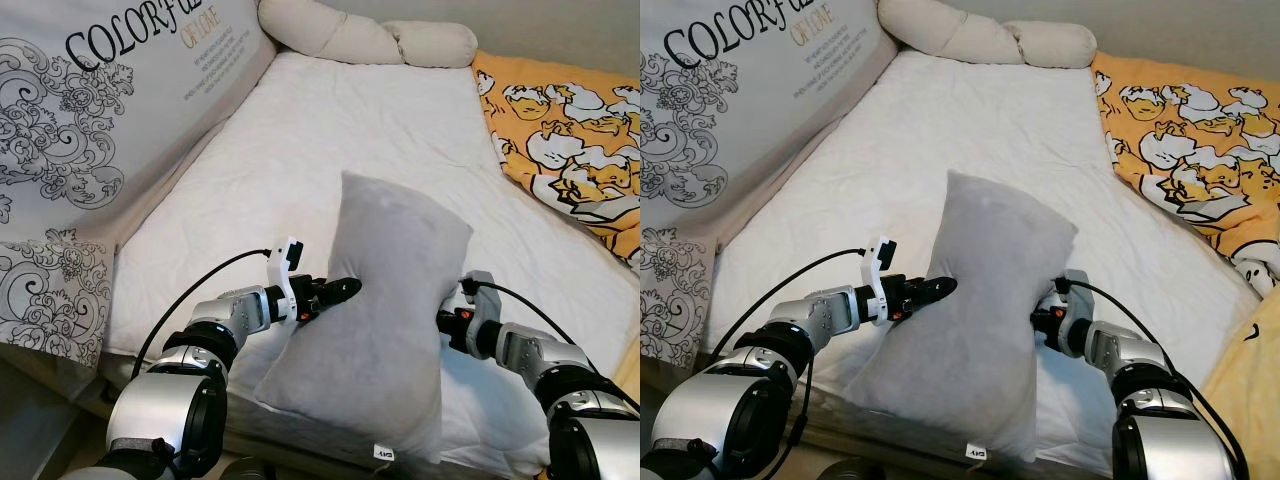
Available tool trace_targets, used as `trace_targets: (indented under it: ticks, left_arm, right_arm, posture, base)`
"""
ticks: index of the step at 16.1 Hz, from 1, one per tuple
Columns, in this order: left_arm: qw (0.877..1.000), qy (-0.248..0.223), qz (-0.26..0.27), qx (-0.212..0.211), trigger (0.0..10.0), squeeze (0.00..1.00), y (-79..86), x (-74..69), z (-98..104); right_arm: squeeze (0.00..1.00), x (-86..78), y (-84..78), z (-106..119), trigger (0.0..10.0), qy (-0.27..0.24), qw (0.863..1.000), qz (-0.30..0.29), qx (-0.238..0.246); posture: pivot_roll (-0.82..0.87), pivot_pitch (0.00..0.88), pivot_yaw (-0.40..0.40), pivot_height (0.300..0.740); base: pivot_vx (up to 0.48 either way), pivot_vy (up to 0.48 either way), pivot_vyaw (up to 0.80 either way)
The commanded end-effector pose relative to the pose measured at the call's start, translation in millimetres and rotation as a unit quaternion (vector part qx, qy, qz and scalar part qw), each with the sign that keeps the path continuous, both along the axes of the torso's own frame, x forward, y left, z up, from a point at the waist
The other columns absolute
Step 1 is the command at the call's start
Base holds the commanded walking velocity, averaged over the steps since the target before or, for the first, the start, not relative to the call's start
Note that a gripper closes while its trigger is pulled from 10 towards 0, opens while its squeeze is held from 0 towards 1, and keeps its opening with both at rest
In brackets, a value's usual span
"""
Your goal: Clean up the room
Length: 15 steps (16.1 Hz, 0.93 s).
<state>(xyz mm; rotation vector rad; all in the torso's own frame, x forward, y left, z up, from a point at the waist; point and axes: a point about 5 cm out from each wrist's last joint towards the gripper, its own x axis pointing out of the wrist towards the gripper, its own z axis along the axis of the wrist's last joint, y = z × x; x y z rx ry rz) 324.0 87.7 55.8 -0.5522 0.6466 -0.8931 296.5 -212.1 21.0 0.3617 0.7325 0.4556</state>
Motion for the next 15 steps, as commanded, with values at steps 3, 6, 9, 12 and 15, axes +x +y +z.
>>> trace_targets:
  ticks: [3, 6, 9, 12, 15]
  left_arm:
    - [1.000, -0.001, -0.021, 0.003, 0.0, 0.00, -10.5, -1.1, 2]
    - [1.000, -0.014, 0.001, 0.001, 0.0, 0.00, -8.5, 7.0, 11]
    - [0.999, -0.023, 0.026, -0.017, 0.0, 0.00, -9.1, 17.9, 28]
    - [0.997, -0.059, 0.045, -0.008, 0.0, 0.00, -9.1, 25.1, 41]
    - [0.992, -0.103, 0.074, -0.021, 0.0, 0.00, -1.4, 22.9, 60]
  right_arm:
    - [0.00, 14.4, 13.5, 17, 0.0, -0.045, 0.998, 0.011, 0.036]
    - [0.00, 19.3, 17.6, 26, 0.0, -0.066, 0.996, 0.001, 0.060]
    - [0.00, 24.8, 26.5, 36, 0.0, -0.089, 0.993, -0.007, 0.081]
    - [0.00, 29.6, 32.4, 52, 0.0, -0.124, 0.986, -0.028, 0.112]
    - [0.00, 21.4, 48.4, 66, 0.0, -0.182, 0.977, -0.035, 0.105]
  posture:
    - [-0.07, 0.000, -0.018, 0.740]
    - [-0.07, 0.000, -0.021, 0.740]
    - [-0.06, 0.000, -0.020, 0.740]
    - [-0.03, 0.000, -0.050, 0.740]
    - [-0.02, 0.000, -0.031, 0.740]
  base:
    - [0.000, 0.000, 0.00]
    - [0.000, 0.000, 0.00]
    - [0.000, 0.000, 0.00]
    - [0.000, 0.000, 0.00]
    - [0.000, 0.000, 0.00]
